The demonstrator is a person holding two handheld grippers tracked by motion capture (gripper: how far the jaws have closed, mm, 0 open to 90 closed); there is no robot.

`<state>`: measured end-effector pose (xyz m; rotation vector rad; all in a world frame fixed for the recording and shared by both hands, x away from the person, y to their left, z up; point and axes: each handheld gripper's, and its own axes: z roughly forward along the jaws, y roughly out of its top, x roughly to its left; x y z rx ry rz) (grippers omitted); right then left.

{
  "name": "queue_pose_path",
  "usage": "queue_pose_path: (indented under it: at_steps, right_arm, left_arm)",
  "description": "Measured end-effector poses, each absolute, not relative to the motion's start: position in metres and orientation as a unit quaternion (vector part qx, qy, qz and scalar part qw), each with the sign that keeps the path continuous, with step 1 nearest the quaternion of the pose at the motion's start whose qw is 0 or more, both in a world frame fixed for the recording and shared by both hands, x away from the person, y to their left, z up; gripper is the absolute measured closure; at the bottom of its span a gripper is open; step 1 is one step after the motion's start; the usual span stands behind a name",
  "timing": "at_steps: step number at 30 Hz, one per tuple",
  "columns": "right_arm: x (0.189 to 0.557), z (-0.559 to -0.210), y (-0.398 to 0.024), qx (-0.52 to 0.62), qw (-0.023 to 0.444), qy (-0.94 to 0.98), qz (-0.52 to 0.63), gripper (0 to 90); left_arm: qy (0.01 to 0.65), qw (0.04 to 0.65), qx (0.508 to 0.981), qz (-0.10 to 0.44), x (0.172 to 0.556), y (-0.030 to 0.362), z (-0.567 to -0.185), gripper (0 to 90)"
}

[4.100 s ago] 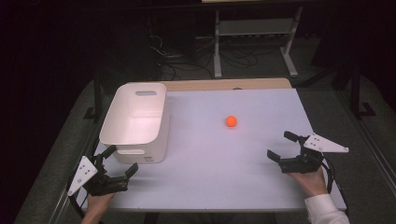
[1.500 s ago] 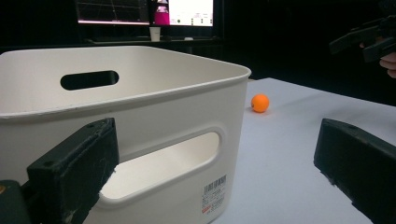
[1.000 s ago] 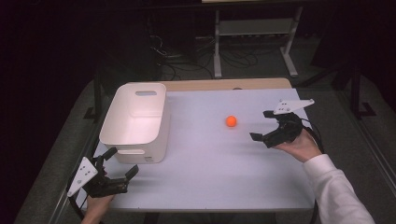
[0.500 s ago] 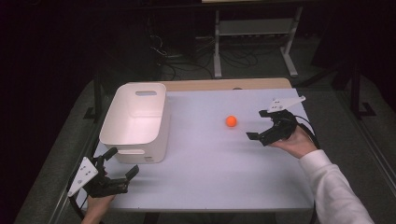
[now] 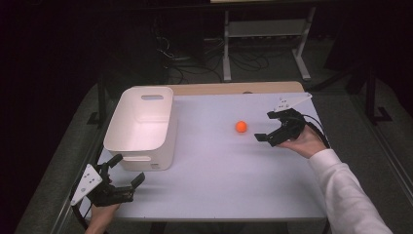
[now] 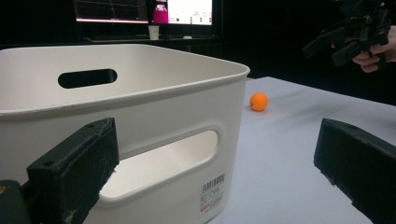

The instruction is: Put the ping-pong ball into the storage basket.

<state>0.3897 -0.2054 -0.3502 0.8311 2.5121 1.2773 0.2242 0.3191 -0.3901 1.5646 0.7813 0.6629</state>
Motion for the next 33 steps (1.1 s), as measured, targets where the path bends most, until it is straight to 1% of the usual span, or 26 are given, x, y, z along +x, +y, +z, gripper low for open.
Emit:
queue_pose_path:
  at_steps: [11,33]
  right_arm:
    - [0.402,-0.349,-0.200,0.280,0.091,0.858,0.421,0.0]
    - [0.429,-0.352,-0.173,0.265,0.060,0.880,0.390,0.0]
  left_arm:
    - [0.336,0.594,0.674,0.283,0.224,0.318,-0.390,0.0]
    - [0.332,0.598,0.674,0.279,0.224,0.318,-0.390,0.0]
